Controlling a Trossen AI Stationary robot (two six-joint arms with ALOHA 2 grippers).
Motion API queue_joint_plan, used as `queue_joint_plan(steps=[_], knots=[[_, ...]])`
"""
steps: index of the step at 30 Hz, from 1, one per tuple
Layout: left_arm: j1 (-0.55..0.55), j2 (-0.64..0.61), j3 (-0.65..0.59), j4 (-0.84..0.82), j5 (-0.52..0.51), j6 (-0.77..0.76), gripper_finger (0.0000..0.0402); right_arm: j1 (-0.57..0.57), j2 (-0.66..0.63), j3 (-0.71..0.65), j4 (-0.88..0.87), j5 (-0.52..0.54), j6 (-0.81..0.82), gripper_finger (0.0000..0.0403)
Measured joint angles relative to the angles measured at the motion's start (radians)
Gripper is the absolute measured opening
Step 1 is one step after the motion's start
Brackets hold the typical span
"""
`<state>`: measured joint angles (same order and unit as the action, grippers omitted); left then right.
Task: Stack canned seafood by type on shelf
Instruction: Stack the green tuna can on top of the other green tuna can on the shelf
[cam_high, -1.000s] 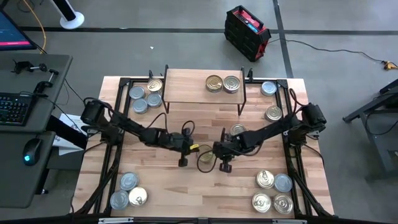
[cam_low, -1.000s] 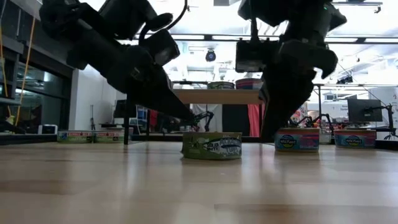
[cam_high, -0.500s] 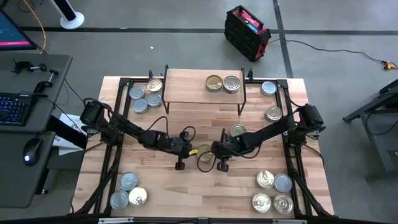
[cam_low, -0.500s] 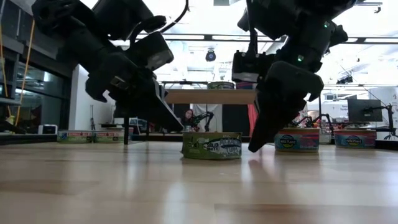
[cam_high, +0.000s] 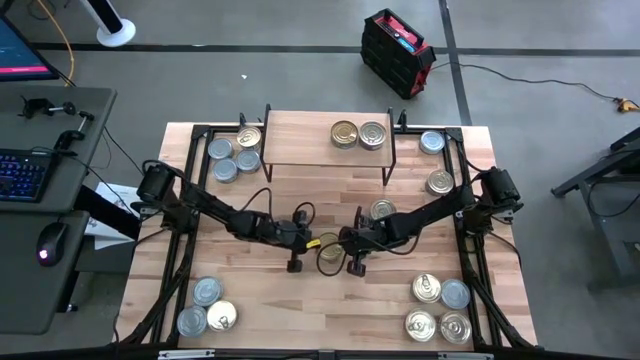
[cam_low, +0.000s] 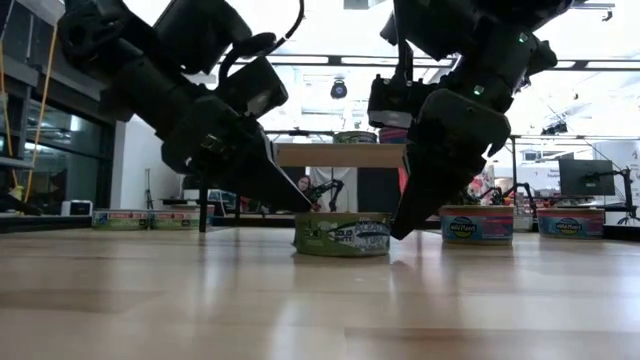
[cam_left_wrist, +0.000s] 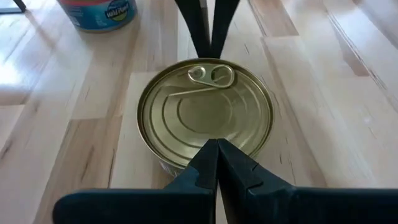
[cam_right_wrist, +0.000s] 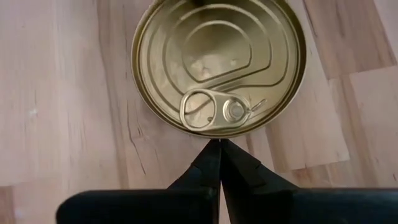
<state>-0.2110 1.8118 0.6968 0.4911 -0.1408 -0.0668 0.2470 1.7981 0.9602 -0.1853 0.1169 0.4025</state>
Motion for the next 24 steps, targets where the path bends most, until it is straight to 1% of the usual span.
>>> queue_joint_plan(steps=[4,12,15,17,24], knots=[[-0.019,0.009,0.000,-0.010,-0.009,-0.024,0.0000,0.002,-0.001,0.019,-0.007,-0.006,-0.002,0.0000],[-0.064,0.009,0.000,-0.046,-0.012,-0.026,0.0000,0.014,-0.014,0.157,-0.135,-0.068,-0.027,0.0000],[-0.086,0.012,0.000,-0.045,-0.019,-0.026,0.0000,0.022,-0.018,0.197,-0.114,-0.060,-0.031,0.0000],[-0.101,0.022,-0.008,-0.074,-0.031,-0.026,0.0000,0.022,-0.017,0.217,-0.119,-0.056,-0.042,0.0000],[-0.130,0.018,-0.003,-0.043,-0.050,-0.056,0.0000,0.021,-0.014,0.272,-0.141,-0.055,-0.043,0.0000]])
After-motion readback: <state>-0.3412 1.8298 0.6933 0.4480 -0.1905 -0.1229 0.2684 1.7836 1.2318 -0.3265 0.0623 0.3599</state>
